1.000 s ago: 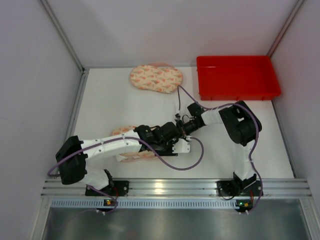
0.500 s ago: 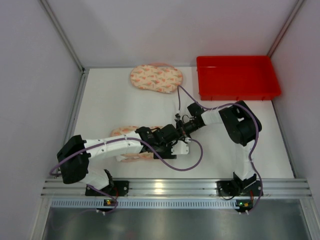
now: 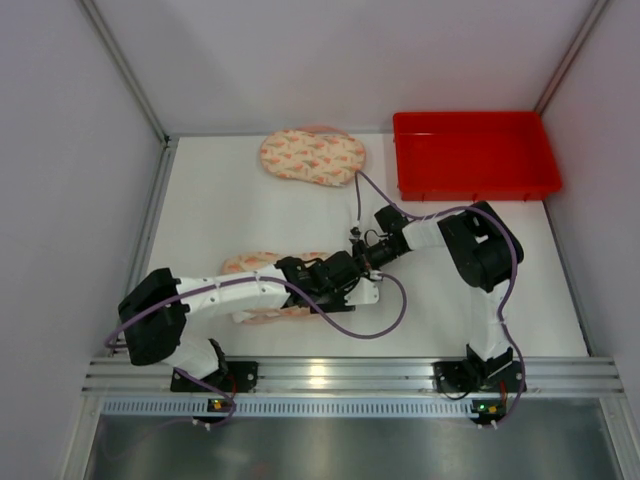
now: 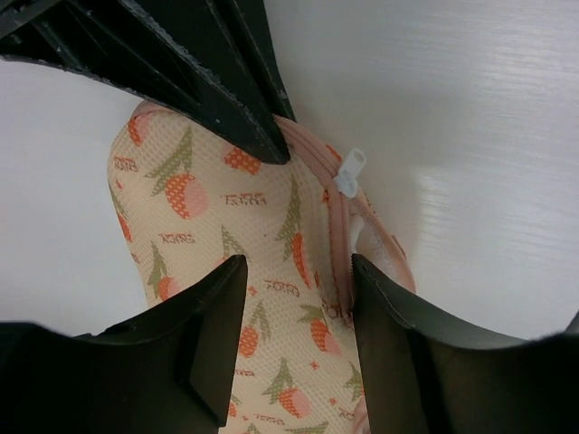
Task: Place the bra in the laundry bag and zip it closed
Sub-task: Adjust the bra in the laundry bag.
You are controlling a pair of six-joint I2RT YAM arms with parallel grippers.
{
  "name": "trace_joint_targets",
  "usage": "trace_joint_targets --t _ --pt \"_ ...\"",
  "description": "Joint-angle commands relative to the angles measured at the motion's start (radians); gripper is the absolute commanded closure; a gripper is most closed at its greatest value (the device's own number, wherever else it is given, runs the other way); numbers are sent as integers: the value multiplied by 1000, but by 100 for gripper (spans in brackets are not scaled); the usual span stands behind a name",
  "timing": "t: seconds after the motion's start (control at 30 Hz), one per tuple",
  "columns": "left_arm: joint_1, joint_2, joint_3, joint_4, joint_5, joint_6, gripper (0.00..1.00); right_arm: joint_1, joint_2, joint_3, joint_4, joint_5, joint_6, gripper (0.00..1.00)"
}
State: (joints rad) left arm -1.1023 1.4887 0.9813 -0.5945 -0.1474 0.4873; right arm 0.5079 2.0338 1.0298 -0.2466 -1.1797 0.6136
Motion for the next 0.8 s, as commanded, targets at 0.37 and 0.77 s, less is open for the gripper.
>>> trace_joint_targets --t 0.37,0.77 --pt "-25 44 -102 292 -218 -21 51 15 5 12 46 -63 34 100" --pt "-94 12 -69 133 -120 -72 31 15 8 12 47 -60 32 100"
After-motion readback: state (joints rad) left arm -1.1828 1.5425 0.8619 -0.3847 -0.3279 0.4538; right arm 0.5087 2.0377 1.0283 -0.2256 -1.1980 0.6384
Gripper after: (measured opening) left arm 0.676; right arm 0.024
